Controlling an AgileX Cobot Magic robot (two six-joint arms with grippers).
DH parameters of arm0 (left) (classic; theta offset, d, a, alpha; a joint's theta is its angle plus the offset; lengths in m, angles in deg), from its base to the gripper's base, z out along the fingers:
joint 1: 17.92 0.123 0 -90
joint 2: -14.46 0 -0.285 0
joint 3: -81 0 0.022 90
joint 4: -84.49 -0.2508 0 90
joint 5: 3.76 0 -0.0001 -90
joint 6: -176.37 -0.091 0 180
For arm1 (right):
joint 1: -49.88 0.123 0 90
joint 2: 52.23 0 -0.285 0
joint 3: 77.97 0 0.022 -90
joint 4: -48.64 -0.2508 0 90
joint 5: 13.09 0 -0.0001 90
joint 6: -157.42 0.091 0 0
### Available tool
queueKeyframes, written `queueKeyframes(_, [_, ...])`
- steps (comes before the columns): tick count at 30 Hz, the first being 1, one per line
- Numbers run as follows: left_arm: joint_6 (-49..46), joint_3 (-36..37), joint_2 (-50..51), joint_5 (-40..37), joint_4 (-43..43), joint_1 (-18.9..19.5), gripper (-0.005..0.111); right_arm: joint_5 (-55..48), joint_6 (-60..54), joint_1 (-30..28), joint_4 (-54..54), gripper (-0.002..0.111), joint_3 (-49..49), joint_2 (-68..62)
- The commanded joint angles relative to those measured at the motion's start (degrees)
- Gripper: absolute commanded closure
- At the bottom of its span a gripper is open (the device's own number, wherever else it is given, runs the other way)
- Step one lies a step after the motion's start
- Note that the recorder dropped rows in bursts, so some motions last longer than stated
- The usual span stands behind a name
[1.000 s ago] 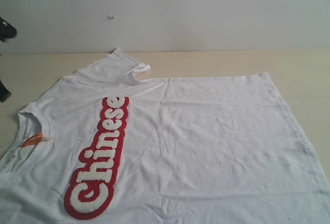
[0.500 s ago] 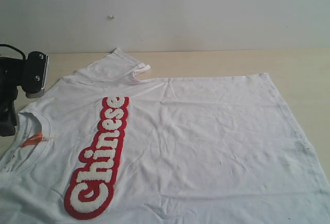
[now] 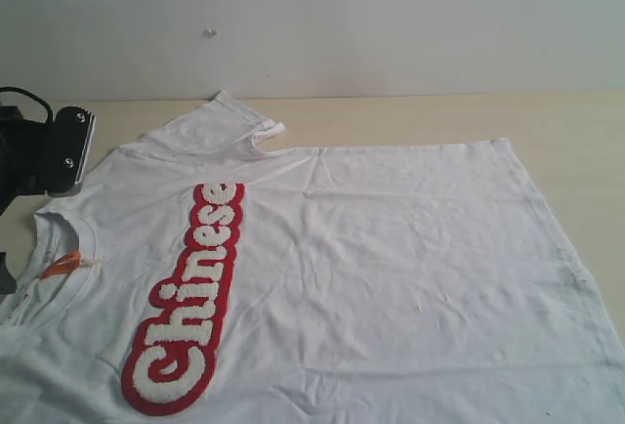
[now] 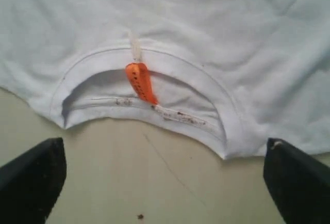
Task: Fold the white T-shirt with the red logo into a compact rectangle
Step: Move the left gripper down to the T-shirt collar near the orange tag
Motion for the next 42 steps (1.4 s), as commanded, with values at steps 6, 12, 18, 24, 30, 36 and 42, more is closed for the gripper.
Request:
queueKeyframes(6, [0.1, 0.2, -0.1, 2.6, 2.2, -0.1, 0.002, 0.0, -0.6, 0.1, -0.3, 0.108, 0.4, 0.0])
queueKeyframes(12, [-9.8, 0.2, 1.4, -2.8, 1.3, -0.1, 0.002, -0.2, -0.6, 0.1, -0.3, 0.108, 0.4, 0.0])
queueKeyframes(18, [-16.0, -3.3, 3.4, -5.2, 7.7, 4.0, 0.002, -0.1, -0.6, 0.1, -0.4, 0.108, 0.4, 0.0])
queueKeyframes(24, [-26.7, -4.7, 4.2, -4.5, 17.0, 11.9, 0.002, -0.1, -0.6, 0.1, -0.4, 0.108, 0.4, 0.0])
queueKeyframes(30, [-25.8, -10.3, 12.6, -7.8, 12.2, 11.9, 0.002, -0.3, -0.6, 0.1, -0.4, 0.108, 0.3, 0.0])
queueKeyframes(36, [-27.0, -13.4, 19.7, -6.7, 12.1, 11.9, 0.002, -0.3, -0.6, 0.1, -0.4, 0.108, 0.3, 0.0])
queueKeyframes(42, [-27.8, -13.5, 22.5, -4.2, 9.1, 12.4, 0.002, -0.4, -0.6, 0.1, -0.4, 0.108, 0.3, 0.0])
